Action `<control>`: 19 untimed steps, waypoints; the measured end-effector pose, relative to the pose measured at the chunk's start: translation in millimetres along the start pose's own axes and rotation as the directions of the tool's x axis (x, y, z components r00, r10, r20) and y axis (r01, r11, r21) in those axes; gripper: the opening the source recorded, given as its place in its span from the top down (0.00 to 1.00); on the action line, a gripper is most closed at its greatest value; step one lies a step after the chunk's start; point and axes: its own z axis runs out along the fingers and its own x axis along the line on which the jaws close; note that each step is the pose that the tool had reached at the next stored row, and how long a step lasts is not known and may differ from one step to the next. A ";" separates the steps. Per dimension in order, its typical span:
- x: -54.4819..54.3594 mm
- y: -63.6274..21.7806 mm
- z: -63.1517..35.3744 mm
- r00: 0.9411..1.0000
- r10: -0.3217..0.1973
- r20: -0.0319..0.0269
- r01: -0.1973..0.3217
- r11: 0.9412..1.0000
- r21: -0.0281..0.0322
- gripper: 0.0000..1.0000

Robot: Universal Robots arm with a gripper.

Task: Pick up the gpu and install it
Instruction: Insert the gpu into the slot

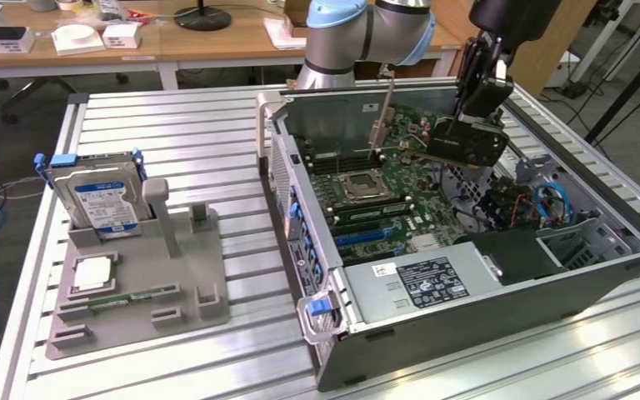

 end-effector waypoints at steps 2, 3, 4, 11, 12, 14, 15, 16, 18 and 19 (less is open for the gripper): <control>0.0 0.0 0.0 1.000 -0.001 0.000 0.001 1.000 0.000 0.74; 0.0 0.0 0.0 1.000 -0.001 0.000 0.001 1.000 0.000 0.74; 0.0 0.0 0.0 1.000 -0.002 0.000 0.002 1.000 0.000 0.74; 0.0 0.0 0.0 1.000 -0.010 0.000 0.010 1.000 0.001 0.74; 0.0 0.0 0.0 1.000 -0.012 0.000 0.012 1.000 0.001 0.74; 0.0 0.0 0.1 1.000 -0.016 0.000 0.016 1.000 0.001 0.74; 0.0 0.0 0.0 1.000 -0.018 0.000 0.018 1.000 0.002 0.74; 0.0 0.0 0.1 1.000 -0.020 0.000 0.020 1.000 0.002 0.74; 0.0 0.0 0.1 1.000 -0.025 0.001 0.025 1.000 0.004 0.74; 0.0 0.0 0.2 1.000 -0.028 0.001 0.028 1.000 0.004 0.74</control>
